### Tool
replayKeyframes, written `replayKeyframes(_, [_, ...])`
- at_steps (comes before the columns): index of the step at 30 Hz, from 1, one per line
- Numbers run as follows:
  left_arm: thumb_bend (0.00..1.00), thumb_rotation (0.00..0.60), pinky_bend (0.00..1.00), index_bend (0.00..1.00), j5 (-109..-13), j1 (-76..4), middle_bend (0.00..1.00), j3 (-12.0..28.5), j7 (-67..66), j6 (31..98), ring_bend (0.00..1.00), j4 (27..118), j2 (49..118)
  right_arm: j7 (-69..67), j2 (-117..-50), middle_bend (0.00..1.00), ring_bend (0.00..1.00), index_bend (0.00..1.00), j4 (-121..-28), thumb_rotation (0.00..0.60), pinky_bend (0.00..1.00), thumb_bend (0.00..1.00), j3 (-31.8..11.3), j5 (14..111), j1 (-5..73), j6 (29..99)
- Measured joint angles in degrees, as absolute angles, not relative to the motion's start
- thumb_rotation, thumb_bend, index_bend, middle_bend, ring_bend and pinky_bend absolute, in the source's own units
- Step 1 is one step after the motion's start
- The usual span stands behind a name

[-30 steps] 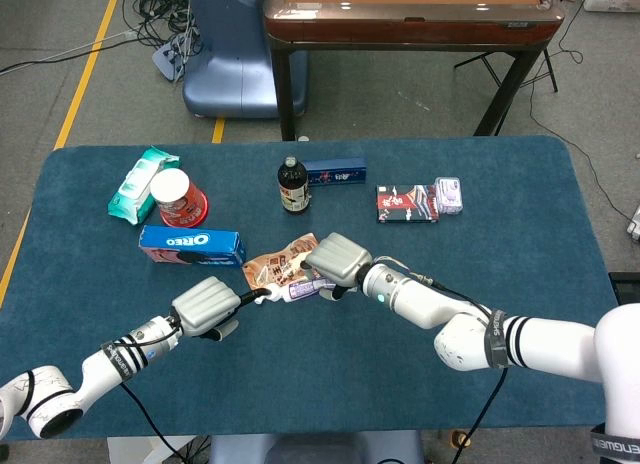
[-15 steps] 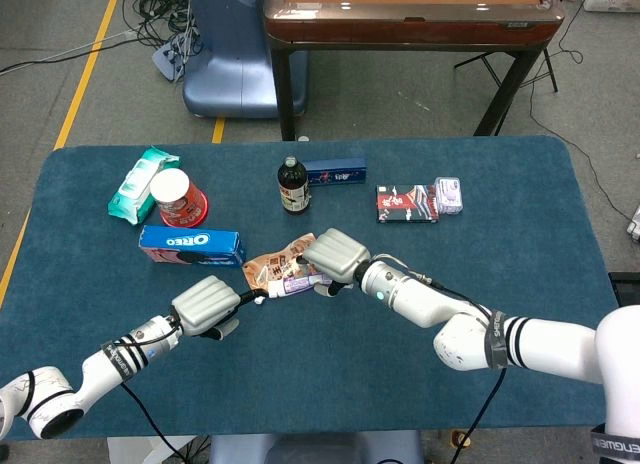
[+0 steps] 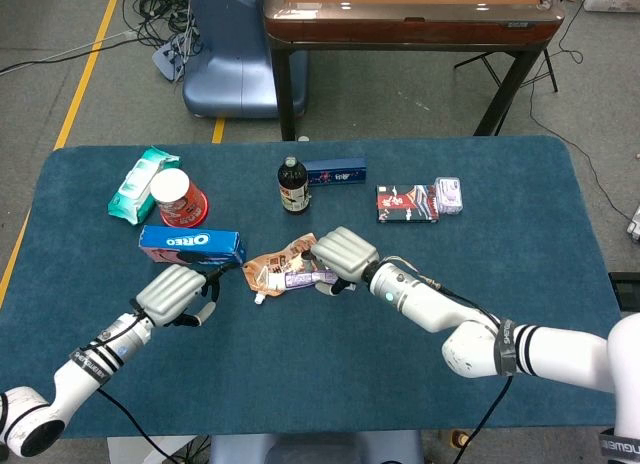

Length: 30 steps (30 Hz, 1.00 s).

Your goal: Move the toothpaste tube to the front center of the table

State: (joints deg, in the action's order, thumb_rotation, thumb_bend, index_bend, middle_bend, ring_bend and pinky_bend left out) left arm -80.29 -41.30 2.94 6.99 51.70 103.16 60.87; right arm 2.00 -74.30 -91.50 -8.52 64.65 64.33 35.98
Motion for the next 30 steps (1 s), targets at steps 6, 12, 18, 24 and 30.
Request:
replayKeyframes(6, [0.26, 0.292, 0.35, 0.0, -77.4, -38.0, 0.19, 4.0, 14.8, 54.8, 0.17, 104.9, 59.1, -0.3, -76.4, 0.87, 0.73, 0.93, -92.7, 0.6, 0.61, 0.97, -8.5, 66.7, 61.2, 40.1])
replayKeyframes(12, [0.22, 0.087, 0.29, 0.0, -75.3, -35.4, 0.16, 5.6, 21.9, 56.6, 0.14, 105.5, 57.6, -1.2, -79.7, 0.88, 0.75, 0.94, -94.0, 0.6, 0.7, 0.97, -8.7, 68.3, 57.8, 46.6])
replayKeyframes(18, [0.21, 0.014, 0.28, 0.0, -73.1, -33.5, 0.16, 7.3, 27.3, 57.1, 0.13, 105.9, 56.6, 0.6, -83.8, 0.89, 0.77, 0.96, -96.0, 0.6, 0.79, 0.97, -8.7, 69.1, 53.9, 54.3])
replayKeyframes(24, [0.2, 0.0, 0.27, 0.0, -70.9, -32.3, 0.15, 8.5, 29.9, 56.9, 0.13, 106.8, 56.3, 2.7, -89.6, 0.9, 0.77, 0.96, -95.4, 0.6, 0.8, 0.97, -8.1, 71.5, 50.8, 59.8])
replayKeyframes(30, [0.2, 0.0, 0.25, 0.0, -70.4, -31.5, 0.14, 9.4, 29.6, 57.6, 0.12, 106.9, 57.2, 2.7, -95.5, 0.9, 0.78, 0.96, -91.9, 0.6, 0.81, 0.97, -7.8, 73.4, 49.3, 61.6])
